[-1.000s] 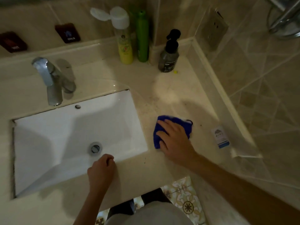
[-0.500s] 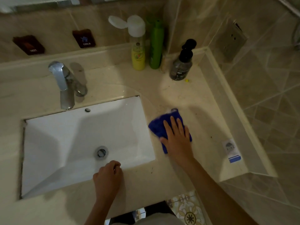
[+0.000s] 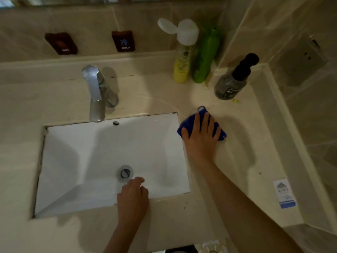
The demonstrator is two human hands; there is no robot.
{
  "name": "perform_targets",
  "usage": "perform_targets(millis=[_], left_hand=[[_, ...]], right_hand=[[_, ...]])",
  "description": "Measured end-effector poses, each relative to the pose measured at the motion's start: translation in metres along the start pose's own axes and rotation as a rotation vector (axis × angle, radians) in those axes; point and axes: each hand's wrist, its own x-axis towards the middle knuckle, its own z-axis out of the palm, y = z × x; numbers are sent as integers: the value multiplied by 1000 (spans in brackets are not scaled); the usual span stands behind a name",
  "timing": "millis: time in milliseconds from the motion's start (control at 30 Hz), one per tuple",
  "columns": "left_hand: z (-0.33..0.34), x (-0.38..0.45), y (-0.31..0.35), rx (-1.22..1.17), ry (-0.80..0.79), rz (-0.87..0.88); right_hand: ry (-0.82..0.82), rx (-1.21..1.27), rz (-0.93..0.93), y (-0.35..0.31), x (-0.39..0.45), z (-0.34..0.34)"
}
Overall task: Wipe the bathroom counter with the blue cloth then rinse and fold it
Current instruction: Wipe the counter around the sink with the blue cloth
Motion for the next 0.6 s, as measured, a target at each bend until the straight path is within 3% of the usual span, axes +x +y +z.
perform_targets(millis=[100,233,433,600], left_hand=[[-11,31,-6,-195,37,-24],[-37,72,-13,-210,80,-26],[-98,147,-33,-1,343,64],[-125,213,-49,205,317,214]], right_hand=[[37,-20,15,11,-41,5],[21,-40,62,9,-70,10],[100,9,3,-28,43,12],[103,27,-108,-43,67,7]])
